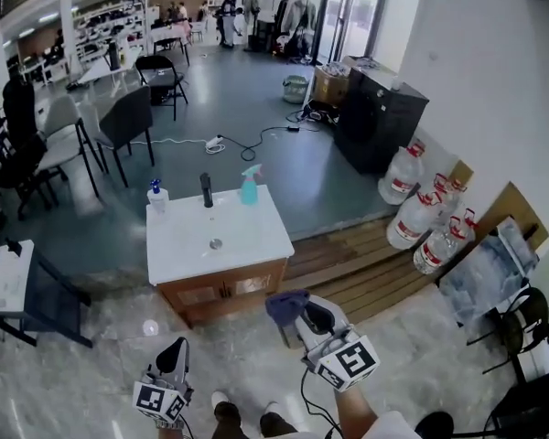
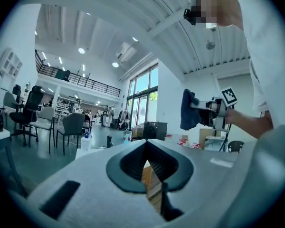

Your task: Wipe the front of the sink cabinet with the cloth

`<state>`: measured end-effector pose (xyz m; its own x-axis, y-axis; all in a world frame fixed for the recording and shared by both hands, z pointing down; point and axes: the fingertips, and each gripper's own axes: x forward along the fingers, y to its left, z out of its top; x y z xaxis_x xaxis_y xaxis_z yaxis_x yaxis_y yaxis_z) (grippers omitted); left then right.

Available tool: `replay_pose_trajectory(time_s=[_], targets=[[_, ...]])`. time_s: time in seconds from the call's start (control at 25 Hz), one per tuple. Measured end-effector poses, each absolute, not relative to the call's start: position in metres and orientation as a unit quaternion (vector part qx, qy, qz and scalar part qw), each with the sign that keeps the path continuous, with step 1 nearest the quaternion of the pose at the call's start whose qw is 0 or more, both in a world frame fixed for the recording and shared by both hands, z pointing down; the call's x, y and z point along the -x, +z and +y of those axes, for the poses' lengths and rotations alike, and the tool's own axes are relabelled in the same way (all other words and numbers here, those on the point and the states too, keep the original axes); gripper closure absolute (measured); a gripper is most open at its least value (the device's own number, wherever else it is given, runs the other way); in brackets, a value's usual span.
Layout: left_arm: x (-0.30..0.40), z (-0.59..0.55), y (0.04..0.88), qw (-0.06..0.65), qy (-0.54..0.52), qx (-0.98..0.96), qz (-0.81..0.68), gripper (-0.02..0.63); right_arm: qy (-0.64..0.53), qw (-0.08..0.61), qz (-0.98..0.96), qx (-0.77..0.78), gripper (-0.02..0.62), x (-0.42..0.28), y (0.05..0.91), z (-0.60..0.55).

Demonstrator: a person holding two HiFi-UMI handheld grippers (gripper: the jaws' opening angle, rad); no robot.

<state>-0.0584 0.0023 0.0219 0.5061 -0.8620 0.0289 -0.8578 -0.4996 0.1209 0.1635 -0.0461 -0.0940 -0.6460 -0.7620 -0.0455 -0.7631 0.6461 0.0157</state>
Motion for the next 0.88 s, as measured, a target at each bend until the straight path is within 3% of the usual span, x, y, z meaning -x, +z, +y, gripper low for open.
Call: replay_pose_trajectory(time_s=[0.36, 0.88], targets=[[0.028, 0.013, -0.042, 0.008, -0.024, -0.869, -0.494, 0.605, 0.016, 0.072, 0.894, 0.442, 0.524, -0.202, -0.117, -0.022], [0.006, 0.029, -0.051, -0.003, -0.014, -0.864, -0.504, 0.604, 0.05, 0.041, 0.912, 0.406, 0.529, -0.203, -0.12, -0.005]])
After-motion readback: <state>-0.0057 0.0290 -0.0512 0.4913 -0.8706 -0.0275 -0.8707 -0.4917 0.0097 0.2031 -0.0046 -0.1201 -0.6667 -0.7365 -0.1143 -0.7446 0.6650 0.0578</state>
